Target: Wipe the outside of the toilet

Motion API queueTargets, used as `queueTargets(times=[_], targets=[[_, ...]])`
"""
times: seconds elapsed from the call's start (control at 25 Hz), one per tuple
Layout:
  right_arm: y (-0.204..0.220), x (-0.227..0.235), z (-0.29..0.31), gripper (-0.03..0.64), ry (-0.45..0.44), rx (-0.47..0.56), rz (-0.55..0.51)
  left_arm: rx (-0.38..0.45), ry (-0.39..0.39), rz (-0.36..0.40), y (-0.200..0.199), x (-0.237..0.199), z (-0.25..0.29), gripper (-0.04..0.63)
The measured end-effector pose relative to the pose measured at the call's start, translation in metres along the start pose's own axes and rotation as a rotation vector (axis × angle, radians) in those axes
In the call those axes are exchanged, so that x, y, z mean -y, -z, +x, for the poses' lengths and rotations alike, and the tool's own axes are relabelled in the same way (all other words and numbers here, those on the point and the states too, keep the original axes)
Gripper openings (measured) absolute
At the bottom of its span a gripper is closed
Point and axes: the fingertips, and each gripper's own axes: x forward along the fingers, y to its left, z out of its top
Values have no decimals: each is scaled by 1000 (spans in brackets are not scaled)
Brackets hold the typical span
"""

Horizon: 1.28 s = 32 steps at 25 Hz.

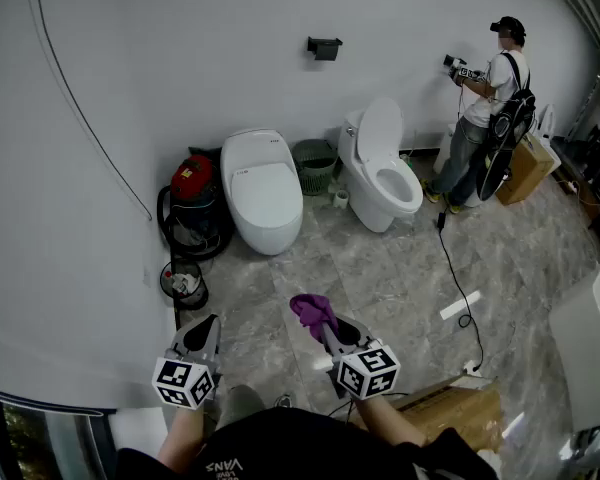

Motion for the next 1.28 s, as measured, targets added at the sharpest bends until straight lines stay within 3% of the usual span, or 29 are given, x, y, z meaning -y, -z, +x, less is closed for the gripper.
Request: queueTargets(times=[0.24,0.56,0.96,1.28], targets=[[-5,1,10,40,-33,49,42,3,15,-15,6,-3,6,8],[-8,4,54,40,-5,33,83,-27,85,-7,7,-30,36,8],[-31,16,142,41,89,4,154,-25,126,-12,-31,-123,100,8],[-66,12,246,41,126,2,134,-34,85,-46,-42,-233,122,8]])
